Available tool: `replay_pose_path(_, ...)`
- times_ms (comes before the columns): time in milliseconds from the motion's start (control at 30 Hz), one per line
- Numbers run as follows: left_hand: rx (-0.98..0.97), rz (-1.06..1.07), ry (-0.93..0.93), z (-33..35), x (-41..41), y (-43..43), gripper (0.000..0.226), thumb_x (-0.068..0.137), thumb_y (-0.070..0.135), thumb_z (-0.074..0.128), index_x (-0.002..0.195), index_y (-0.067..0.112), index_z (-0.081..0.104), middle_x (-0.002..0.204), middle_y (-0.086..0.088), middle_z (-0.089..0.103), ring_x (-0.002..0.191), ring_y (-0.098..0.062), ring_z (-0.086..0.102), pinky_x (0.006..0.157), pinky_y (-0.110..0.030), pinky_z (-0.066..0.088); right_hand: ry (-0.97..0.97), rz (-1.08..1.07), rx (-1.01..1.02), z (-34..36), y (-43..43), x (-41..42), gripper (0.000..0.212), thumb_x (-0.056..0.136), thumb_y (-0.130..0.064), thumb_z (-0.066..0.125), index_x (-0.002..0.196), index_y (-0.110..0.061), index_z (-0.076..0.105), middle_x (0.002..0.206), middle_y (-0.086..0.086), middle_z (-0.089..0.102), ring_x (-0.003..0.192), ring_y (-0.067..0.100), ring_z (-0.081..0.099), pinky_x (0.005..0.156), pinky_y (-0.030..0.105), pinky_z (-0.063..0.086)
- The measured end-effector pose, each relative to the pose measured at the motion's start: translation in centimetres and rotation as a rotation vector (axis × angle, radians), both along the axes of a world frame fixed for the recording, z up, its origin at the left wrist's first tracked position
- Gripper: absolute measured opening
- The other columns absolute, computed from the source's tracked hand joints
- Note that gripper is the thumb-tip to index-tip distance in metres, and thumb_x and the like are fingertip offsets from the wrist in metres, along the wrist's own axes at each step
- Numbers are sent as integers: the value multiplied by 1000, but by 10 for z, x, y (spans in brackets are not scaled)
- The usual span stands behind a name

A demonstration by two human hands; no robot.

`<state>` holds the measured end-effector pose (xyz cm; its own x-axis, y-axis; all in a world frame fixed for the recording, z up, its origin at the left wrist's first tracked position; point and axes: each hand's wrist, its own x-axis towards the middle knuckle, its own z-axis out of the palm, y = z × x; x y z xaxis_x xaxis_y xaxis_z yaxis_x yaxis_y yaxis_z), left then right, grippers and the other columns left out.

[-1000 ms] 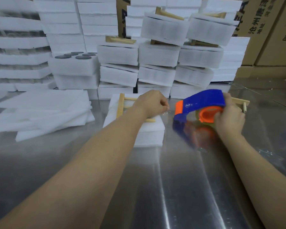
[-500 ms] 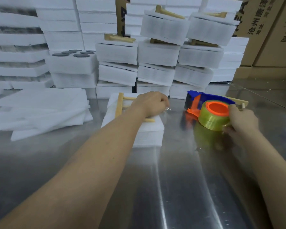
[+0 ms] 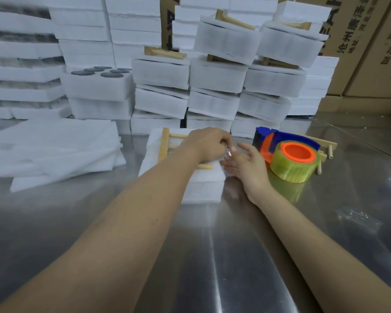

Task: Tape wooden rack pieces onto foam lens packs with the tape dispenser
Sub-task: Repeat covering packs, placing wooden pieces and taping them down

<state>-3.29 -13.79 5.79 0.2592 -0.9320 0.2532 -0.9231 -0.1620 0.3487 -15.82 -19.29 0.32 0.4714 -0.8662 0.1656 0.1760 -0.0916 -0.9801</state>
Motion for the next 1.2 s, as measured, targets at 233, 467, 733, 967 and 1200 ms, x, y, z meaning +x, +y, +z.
replay_pose_path(233,57,44,-16,2,-4,2,56,90,19,38,142,38,36,98,10,61,97,-24,54,74,-32,35,-2,-120,-204,3,-3,-1,21,92,0,59,98,-13,43,58,1,59,50,6,56,62,25,54)
replay_pose_path(467,23,35,23,3,-3,5,87,90,12,44,152,28,-15,131,-6,50,117,-30,47,97,-43,43,93,-179,-134,-1,2,7,29,90,2,57,76,-17,41,59,-1,57,55,12,56,60,28,46)
replay_pose_path(733,-249,107,38,5,-7,6,81,82,-6,43,154,13,11,133,-7,45,122,-27,38,92,-43,44,804,-156,-525,-4,21,20,6,90,-25,49,87,-24,44,86,-7,61,86,20,55,60,29,30)
replay_pose_path(967,-463,103,302,9,-20,16,52,85,-10,39,133,7,50,120,-11,54,117,-25,47,99,-37,41,842,14,-703,-4,16,16,16,93,-23,53,109,-22,50,119,-1,49,90,15,46,80,31,31)
replay_pose_path(1200,-872,261,388,10,45,88,33,88,29,42,112,26,65,98,8,68,99,-11,60,98,-27,39,944,-37,-749,-9,10,23,15,93,-24,51,104,-20,61,118,6,56,115,29,51,79,32,31)
